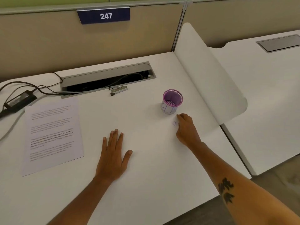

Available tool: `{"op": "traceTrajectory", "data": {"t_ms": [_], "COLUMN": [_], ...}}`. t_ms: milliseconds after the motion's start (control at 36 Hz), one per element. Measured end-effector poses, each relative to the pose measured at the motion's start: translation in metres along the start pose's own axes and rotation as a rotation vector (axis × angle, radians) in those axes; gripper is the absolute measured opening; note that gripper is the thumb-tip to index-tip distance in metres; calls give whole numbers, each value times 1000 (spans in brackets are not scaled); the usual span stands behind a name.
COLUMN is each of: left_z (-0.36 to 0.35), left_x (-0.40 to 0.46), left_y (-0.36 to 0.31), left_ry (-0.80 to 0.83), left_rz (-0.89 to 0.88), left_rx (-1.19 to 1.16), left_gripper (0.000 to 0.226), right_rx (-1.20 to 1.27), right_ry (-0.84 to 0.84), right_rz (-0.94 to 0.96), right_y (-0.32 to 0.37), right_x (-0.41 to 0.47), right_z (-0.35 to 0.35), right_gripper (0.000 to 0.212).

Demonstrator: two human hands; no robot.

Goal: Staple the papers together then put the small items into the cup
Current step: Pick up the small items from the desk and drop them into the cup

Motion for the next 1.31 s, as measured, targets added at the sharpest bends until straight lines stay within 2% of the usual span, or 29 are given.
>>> {"op": "traceTrajectory", "data": {"t_ms": [83, 194, 306, 417, 556, 750, 889, 1056, 1306], "left_z": [2, 3, 2, 2, 3, 4, 4, 4, 5], "left_x": [0, 1, 2, 2, 1, 1, 1, 2, 2], "left_y": [-1, -3, -3, -3, -4, -4, -5, -4, -5], "left_ry": [-2, -9, -9, -12, -10, -1, 4, 17, 13], "left_rz": [1, 3, 14, 14, 19, 30, 34, 41, 43], "left_rx": [1, 1, 5, 8, 0, 4, 11, 8, 6], "left_gripper": [78, 78, 77, 77, 76, 76, 76, 77, 77], "right_rx": [27, 56, 97, 146, 165, -43, -152, -225, -340], "right_ry": [-20, 4, -52, -66, -86, 1, -25, -39, -60], "right_rz": [32, 100, 153, 116, 183, 371, 486, 480, 372], "right_y": [3, 4, -3, -6, -4, -10, -15, -14, 0], "right_x": [-3, -13, -9, 0, 12, 24, 27, 27, 18], "right_z": [-8, -16, -13, -8, -3, 2, 5, -1, -17], "right_gripper": [58, 66, 50, 50, 45, 36, 28, 35, 19]}}
Point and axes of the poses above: each hand's wrist, its own x-axis towards the middle knuckle, its own z-axis out of the back of the hand, y = z × x, the point moved 1 cm from there along x, towards the middle knuckle, and after that the axes turned 6 degrees about -x, right-handed, at the moved point
